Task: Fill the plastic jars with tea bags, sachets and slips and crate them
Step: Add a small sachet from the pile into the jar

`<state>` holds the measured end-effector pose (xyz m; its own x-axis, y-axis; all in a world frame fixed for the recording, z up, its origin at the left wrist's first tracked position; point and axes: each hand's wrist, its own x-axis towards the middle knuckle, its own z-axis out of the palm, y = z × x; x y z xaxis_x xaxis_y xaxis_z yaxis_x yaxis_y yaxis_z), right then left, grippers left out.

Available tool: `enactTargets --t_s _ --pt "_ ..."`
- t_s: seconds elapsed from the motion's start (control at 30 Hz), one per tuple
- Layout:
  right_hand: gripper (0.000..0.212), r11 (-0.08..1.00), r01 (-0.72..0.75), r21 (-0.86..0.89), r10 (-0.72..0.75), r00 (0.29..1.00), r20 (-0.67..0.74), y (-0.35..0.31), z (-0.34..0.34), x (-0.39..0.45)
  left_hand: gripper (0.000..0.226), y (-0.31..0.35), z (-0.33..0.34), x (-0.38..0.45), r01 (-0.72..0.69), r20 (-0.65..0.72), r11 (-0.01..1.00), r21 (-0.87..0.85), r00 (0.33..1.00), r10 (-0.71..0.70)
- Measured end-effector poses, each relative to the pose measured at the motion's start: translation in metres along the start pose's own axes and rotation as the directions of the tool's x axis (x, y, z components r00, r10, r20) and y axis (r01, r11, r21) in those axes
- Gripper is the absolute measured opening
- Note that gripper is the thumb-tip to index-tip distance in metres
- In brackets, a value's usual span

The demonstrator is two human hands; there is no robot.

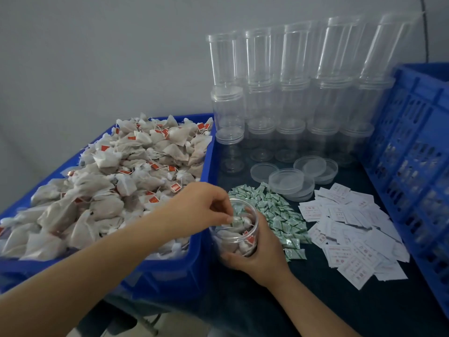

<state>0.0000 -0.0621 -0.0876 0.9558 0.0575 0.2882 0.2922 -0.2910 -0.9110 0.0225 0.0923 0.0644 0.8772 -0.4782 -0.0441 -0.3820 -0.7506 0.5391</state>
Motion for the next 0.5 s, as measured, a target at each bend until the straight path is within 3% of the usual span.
enactTargets --t_s 0.2,0.5 --pt "0.094 1.0 -0.009 0.0 0.009 1.0 0.011 0.002 0.0 -0.001 0.014 0.004 0.012 0.014 -0.041 0.096 0.952 0.304 0.995 0.012" --pt "0.094 0.999 0.03 0.013 -0.03 1.0 -0.003 0.001 0.0 0.001 0.023 0.006 0.031 0.029 -0.04 0.104 0.856 0.515 0.994 -0.016"
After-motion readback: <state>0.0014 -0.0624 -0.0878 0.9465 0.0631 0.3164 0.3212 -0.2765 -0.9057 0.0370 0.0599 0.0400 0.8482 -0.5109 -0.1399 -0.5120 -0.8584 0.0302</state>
